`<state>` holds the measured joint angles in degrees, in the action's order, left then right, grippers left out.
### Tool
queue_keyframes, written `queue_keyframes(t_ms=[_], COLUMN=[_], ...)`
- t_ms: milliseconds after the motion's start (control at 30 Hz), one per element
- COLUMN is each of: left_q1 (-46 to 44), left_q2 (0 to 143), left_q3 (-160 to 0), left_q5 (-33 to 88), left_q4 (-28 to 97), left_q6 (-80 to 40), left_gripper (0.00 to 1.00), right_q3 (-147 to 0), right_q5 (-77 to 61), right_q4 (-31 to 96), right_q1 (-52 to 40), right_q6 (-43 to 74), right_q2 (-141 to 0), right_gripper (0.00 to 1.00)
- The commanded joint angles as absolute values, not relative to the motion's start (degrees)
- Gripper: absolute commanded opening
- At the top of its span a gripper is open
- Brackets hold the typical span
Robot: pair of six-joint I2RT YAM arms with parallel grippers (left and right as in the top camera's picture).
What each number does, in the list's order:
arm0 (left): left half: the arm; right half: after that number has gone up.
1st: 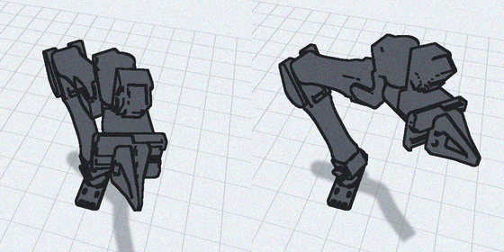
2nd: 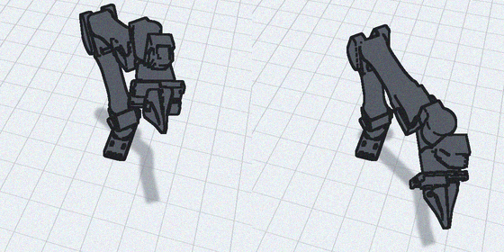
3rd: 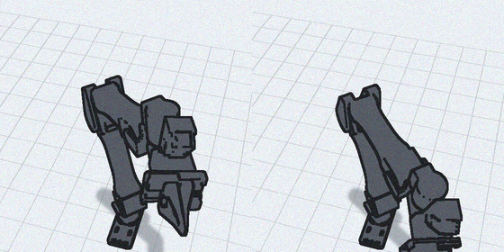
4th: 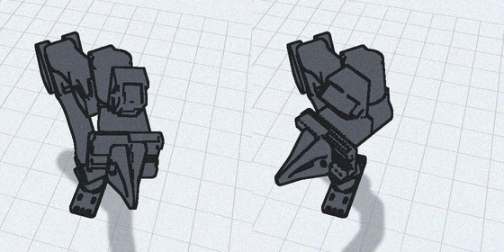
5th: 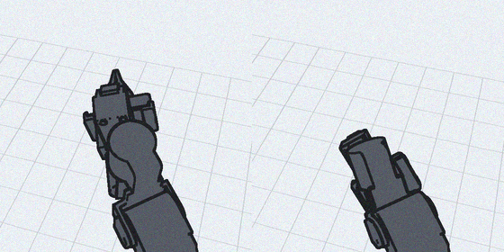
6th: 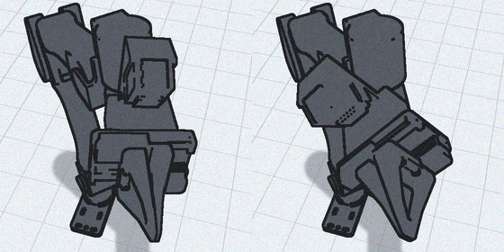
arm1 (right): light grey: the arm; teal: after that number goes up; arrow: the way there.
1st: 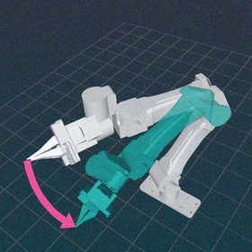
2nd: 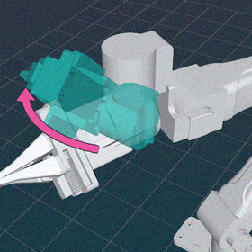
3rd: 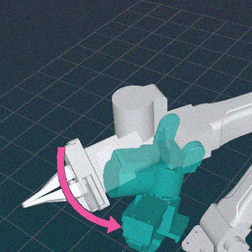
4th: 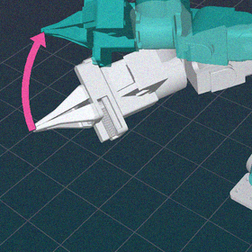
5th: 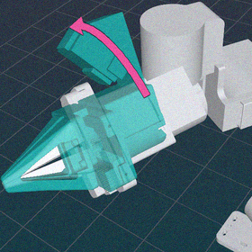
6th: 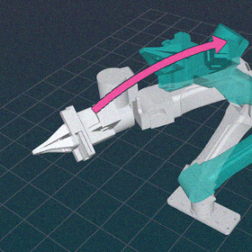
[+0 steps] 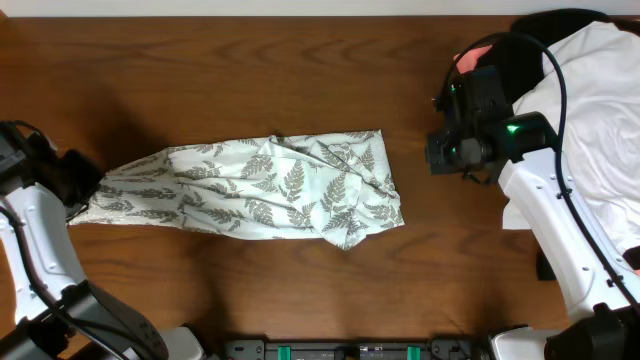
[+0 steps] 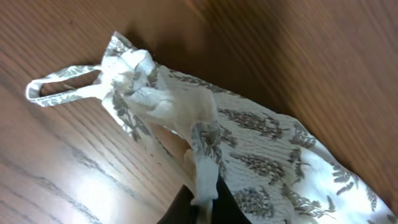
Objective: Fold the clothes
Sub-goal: 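Fold the left end of the bag rightward onto the bundle with the left gripper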
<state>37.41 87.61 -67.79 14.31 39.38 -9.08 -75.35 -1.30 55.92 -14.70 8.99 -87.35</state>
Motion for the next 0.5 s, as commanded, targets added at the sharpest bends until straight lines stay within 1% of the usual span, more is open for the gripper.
queue_keyframes(t_ms=[0,100,200,300,467], left_q1=[37.01,34.41,28.73,20.51,2.55], left_q2=[87.20,86.67,85.49,84.38,84.14], left_q3=[-67.61,-67.64,-67.75,-67.75,-67.72], left_q5=[21.43,25.15,25.10,25.10,23.62], left_q4=[38.20,37.82,38.06,38.11,39.46], left_q6=[-7.51,-4.86,-1.17,2.04,6.09], left_gripper=[0.06,0.06,0.06,0.06,0.06], right_q3=[-76.07,-76.07,-76.07,-76.07,-76.07], right_q5=[-0.91,-0.91,-0.95,-1.58,-1.56], right_q4=[56.25,56.38,56.40,56.40,56.42], right_q1=[-14.15,-14.15,-14.15,-14.15,-14.17], right_q6=[9.82,9.82,9.82,9.82,9.82], right_q2=[-86.59,-86.59,-86.59,-86.59,-86.59], right_gripper=[0.43,0.43,0.43,0.43,0.43])
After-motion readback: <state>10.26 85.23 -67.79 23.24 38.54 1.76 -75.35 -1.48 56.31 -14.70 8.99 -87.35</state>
